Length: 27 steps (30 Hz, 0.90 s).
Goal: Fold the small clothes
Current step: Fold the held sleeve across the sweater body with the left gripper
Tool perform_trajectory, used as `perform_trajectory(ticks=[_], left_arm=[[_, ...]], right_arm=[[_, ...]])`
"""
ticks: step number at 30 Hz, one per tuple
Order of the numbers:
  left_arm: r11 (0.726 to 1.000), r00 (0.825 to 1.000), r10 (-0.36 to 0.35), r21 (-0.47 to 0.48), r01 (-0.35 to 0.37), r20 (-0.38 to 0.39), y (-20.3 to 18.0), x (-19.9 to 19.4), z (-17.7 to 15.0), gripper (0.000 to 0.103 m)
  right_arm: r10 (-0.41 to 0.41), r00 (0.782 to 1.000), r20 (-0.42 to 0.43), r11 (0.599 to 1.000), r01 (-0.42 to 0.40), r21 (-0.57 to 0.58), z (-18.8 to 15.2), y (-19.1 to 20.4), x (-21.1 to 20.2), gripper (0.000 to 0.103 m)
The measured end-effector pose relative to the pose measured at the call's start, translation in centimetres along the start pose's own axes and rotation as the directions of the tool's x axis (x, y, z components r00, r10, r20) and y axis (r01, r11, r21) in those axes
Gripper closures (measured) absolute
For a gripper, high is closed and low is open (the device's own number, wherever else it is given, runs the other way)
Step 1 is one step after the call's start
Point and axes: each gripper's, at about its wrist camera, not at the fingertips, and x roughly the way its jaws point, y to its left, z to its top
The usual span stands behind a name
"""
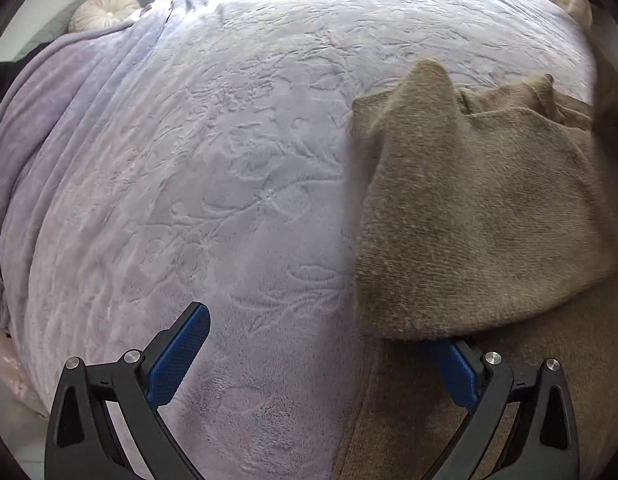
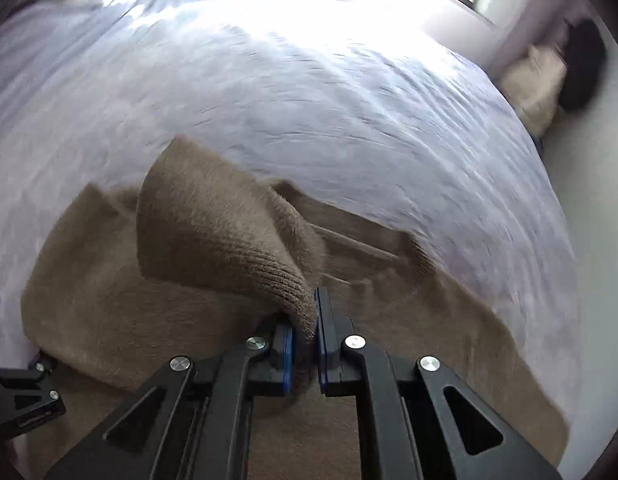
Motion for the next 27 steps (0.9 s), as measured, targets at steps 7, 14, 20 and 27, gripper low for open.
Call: perform_trajectory(ticks=[7,14,20,27], left_arm=[[1.000,1.000,0.001,0.000,-0.001,-0.016,-0.2,0.9,0.0,0.000],[1.000,0.999,-0.009,-0.028,0.008,-0.042,0.1,1.2,0.2,0.000],[0.999,0.997,-0.035,-0.044,0.032,-0.076,0.4,2.2,0.4,0.000],[0.997,0.991,-0.074,-0.014,0.073,-0.112,1.2,0.2,0.4,0.000]], right_arm=[[0.304,0.952,-0.037,0.729,-0.208,0.652,-9.5,-14.5,4.9,0.093],[0.462,0.874,0.148,0.463,-0.380,0.801,-11.0,-18.0,5.1,0.093],[0.337,0.942,0.012,0.599,-0.224,0.769,-13.1,-19.2,4.3,0.093],[0.257,0.961,-0.104,0.719,-0.118,0.685,-12.7,-18.5,0.4,0.083]])
